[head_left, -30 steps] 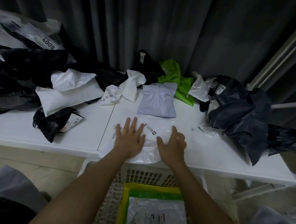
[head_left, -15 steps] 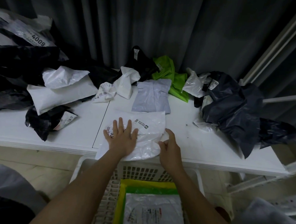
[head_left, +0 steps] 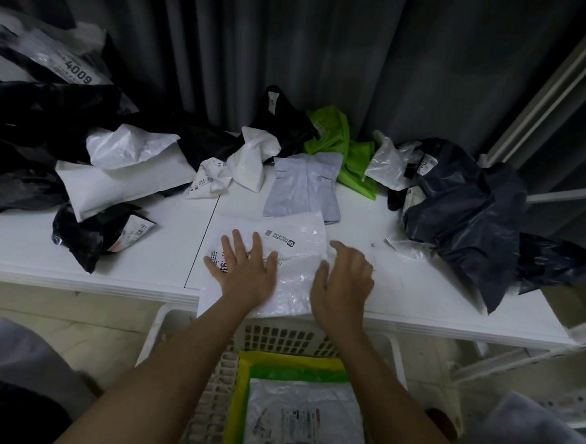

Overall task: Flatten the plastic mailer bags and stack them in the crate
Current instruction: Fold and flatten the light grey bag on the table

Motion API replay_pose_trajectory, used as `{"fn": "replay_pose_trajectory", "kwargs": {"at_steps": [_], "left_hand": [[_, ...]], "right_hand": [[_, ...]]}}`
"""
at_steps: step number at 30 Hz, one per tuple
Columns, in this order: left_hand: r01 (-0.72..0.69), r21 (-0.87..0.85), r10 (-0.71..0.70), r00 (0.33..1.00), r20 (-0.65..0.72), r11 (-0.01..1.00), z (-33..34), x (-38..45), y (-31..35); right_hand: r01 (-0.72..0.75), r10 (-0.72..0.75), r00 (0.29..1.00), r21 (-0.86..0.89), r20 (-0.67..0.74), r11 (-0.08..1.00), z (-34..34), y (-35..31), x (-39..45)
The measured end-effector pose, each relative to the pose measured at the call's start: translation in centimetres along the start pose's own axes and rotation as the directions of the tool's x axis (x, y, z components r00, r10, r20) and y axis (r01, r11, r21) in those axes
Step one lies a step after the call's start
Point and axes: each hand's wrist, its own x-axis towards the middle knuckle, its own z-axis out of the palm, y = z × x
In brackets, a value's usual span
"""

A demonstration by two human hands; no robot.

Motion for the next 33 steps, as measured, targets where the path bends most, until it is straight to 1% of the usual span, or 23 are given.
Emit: {"fn": "replay_pose_trajectory", "kwargs": {"at_steps": [2,4,5,7,11,13,15,19,24,27,33], "left_hand": [[-0.019,0.067,0.022,0.999,-0.041,0.998,-0.1,0.0,0.1],[-0.056,0.130,0.067,0.995,-0.078,0.990,-0.4,0.0,0.1],[-0.077,0.160,0.093,0.991,-0.097,0.984,-0.7,0.1,-0.1],[-0.129,0.200,0.154,0.982,-0.113,0.971,-1.0,0.4,-0.6],[-0.249,0.217,0.273,0.958,-0.087,0.944,-1.4,1.2,-2.2],[-0.253,0.214,0.275,0.958,-0.078,0.943,-1.2,1.5,-2.7],[-0.241,0.203,0.263,0.961,-0.085,0.949,-0.9,1.7,-2.9],[-0.228,0.190,0.254,0.959,-0.127,0.955,-0.2,1.7,-3.0],[-0.245,0.155,0.273,0.942,-0.193,0.957,0.2,1.7,-3.3],[-0.252,0.192,0.288,0.938,-0.191,0.948,0.4,1.9,-3.5],[-0.245,0.212,0.283,0.944,-0.171,0.946,0.7,2.0,-3.6]], "right_hand": [[0.174,-0.169,0.984,-0.086,0.061,0.981,1.0,-1.5,1.1],[0.307,-0.280,0.939,-0.120,0.198,0.944,2.1,-2.4,2.0],[0.341,-0.300,0.915,-0.117,0.270,0.933,2.7,-2.7,2.3],[0.359,-0.284,0.875,-0.133,0.393,0.924,4.0,-2.6,2.9],[0.434,-0.286,0.823,-0.218,0.491,0.874,6.0,-1.7,3.5],[0.449,-0.287,0.814,-0.234,0.506,0.862,6.3,-1.1,3.4],[0.433,-0.269,0.816,-0.233,0.512,0.871,6.5,-0.5,3.1],[0.400,-0.241,0.830,-0.237,0.503,0.885,6.9,0.1,2.8],[0.363,-0.196,0.840,-0.255,0.506,0.897,7.3,0.3,2.6],[0.355,-0.204,0.849,-0.242,0.487,0.903,7.6,0.5,2.5],[0.354,-0.199,0.853,-0.255,0.482,0.900,8.1,0.8,2.5]]}}
